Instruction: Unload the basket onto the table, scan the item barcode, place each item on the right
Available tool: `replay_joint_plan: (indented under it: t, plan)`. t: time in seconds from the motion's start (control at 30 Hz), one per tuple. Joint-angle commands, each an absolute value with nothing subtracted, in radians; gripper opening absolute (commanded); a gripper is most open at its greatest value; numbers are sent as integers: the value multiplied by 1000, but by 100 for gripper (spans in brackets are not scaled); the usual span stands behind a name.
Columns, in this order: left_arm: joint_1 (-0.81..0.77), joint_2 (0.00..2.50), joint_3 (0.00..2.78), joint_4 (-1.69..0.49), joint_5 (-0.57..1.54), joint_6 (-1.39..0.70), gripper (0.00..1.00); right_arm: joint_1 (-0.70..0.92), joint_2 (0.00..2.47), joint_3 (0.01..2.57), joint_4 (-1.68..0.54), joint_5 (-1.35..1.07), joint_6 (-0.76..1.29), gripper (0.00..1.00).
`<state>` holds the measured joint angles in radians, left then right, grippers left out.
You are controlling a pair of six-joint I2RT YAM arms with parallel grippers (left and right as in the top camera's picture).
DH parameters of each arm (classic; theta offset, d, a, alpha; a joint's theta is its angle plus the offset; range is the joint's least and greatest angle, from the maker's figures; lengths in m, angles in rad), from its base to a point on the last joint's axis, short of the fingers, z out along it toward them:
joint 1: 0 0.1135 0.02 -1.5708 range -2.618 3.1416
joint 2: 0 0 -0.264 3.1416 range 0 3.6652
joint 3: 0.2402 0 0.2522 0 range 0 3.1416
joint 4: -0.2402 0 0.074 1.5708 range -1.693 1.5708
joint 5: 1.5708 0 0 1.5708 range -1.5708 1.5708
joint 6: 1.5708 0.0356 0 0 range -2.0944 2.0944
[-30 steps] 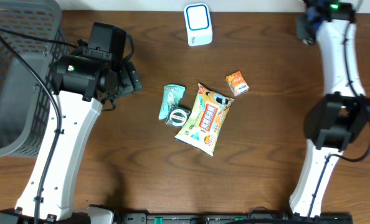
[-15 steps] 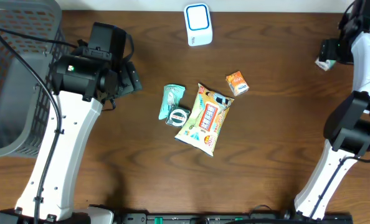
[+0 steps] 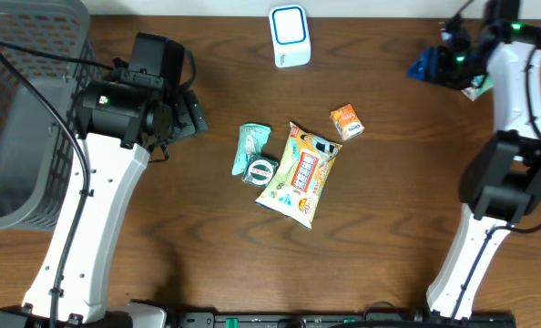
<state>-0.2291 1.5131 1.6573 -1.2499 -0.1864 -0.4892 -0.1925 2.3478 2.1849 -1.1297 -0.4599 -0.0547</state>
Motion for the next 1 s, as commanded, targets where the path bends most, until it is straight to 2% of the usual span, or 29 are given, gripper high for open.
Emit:
replay_joint_plan:
  t: [0.0, 0.03, 0.13, 0.2, 0.5, 0.7, 0.97]
  plan:
    - [-226, 1516, 1666, -1253, -199, -479, 98, -139, 2342, 2137, -1122, -396, -49, 57]
    - [-226, 1516, 1666, -1253, -199, -479, 98, -126, 2342, 2121, -1116, -384, -49, 58]
    - [-226, 1516, 1666, -1253, -199, -479, 98, -88, 2342, 2078, -1108, -384, -50, 71]
    - [-226, 1516, 1666, -1253, -199, -479, 98, -65, 2342, 2057, -1109, -384, -75, 71]
    - [-226, 1516, 1666, -1253, -199, -479, 98, 9, 2342, 1972, -1099, -492, -193, 71]
    - [-226, 1516, 1666, -1253, -199, -479, 98, 25, 2342, 1942, -1075, -512, -196, 62]
    - [-226, 1516, 1666, -1253, -199, -479, 98, 41, 2342, 1847, -993, -533, -208, 64]
